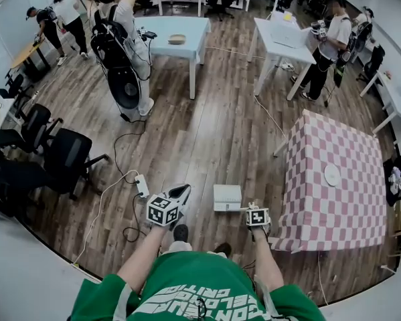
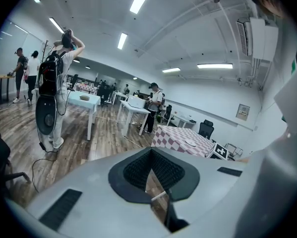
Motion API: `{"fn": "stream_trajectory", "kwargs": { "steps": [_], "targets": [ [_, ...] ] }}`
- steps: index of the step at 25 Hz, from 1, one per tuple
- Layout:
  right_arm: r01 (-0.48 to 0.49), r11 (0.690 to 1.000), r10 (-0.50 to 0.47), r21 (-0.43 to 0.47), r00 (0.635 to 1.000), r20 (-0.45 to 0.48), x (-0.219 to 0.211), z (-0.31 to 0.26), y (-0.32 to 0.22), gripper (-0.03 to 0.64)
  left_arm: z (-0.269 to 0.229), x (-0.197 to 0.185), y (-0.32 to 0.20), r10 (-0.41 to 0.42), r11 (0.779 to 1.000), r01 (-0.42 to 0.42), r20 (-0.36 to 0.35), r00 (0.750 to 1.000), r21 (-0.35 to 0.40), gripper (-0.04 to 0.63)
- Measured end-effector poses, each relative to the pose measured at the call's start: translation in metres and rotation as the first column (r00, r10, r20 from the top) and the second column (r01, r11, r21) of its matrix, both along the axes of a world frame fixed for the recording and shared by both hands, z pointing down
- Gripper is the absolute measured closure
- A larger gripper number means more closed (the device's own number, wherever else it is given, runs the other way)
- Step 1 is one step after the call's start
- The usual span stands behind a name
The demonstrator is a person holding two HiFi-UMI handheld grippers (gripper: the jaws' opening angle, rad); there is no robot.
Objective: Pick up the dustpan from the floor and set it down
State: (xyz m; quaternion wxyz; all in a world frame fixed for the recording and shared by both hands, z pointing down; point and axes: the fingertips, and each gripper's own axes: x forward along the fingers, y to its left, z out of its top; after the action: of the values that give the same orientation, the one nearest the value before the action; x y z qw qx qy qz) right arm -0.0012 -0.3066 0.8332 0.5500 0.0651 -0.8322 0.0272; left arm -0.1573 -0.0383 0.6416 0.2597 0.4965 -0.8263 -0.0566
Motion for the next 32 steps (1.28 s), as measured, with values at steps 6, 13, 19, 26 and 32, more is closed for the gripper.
{"fn": "stream_trajectory", "kwargs": {
  "steps": [6,13,19,26,32],
  "targets": [
    [-0.001,1.000,0.001,-0.006,1.000,-0.020,-0.003,0.018,0.001,0.509,0.000,0.004,0.004,0.000,1.000,0.000,0.000,1.000,-0.007,0.592],
    [0.011,1.000,-0.012,-0.013,0.998,-0.058,-0.004,0.033,-0.001,0.509,0.003,0.004,0.006,-0.006,1.000,0.006,-0.002,1.000,-0.021,0.592],
    [-0.005,0.999,0.003,-0.032,0.996,-0.085,-0.005,0.051,0.001,0.509,0.002,0.003,0.009,-0.008,1.000,0.008,-0.005,1.000,-0.025,0.592],
    [0.008,1.000,-0.009,-0.008,0.994,-0.110,-0.003,0.060,-0.002,0.509,0.004,0.001,0.010,-0.018,0.999,0.017,-0.006,1.000,-0.034,0.592],
    [0.003,0.999,-0.007,-0.032,0.993,-0.118,0.001,0.072,0.007,0.509,0.006,0.000,0.011,-0.017,0.999,0.017,-0.010,1.000,-0.040,0.592]
  ]
}}
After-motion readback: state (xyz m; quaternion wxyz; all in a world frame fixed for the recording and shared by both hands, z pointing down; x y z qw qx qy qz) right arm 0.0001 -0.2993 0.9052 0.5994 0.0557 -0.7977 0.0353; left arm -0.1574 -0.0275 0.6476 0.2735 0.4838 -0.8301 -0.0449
